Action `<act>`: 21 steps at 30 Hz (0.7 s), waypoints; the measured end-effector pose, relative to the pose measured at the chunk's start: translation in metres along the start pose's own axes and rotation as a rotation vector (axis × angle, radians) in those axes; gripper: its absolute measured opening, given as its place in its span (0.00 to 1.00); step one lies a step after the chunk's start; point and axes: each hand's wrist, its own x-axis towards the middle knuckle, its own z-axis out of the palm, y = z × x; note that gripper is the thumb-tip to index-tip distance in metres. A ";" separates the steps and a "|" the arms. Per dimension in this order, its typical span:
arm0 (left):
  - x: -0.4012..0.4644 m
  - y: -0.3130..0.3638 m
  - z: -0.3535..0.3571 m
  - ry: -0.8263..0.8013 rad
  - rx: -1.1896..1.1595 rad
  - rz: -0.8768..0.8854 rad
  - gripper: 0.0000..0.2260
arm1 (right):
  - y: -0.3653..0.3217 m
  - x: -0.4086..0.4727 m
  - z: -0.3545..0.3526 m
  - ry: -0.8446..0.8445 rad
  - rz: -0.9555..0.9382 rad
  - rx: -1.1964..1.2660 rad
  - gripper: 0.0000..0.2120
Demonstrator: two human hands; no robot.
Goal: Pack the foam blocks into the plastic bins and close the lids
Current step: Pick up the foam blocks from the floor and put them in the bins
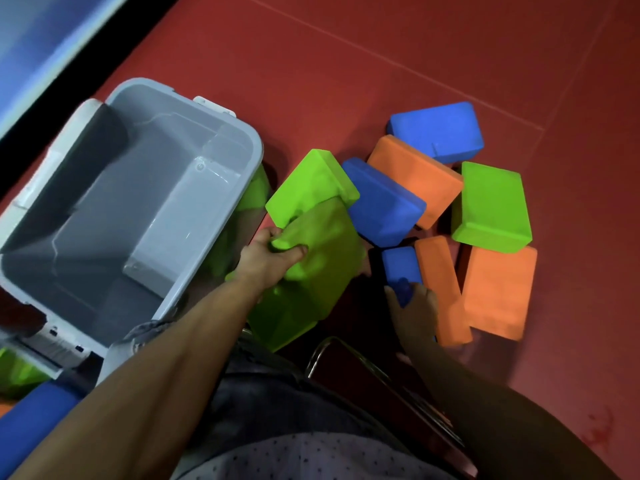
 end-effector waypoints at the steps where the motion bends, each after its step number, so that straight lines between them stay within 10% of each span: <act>1: 0.001 0.000 0.000 0.009 0.023 -0.013 0.26 | 0.008 0.001 -0.003 0.043 0.003 -0.107 0.29; 9: 0.004 -0.003 -0.001 0.011 0.053 -0.039 0.28 | 0.001 0.006 0.020 -0.192 0.229 -0.354 0.52; 21: 0.001 0.007 -0.009 0.038 0.144 0.105 0.36 | -0.014 0.008 0.011 -0.226 0.062 -0.281 0.48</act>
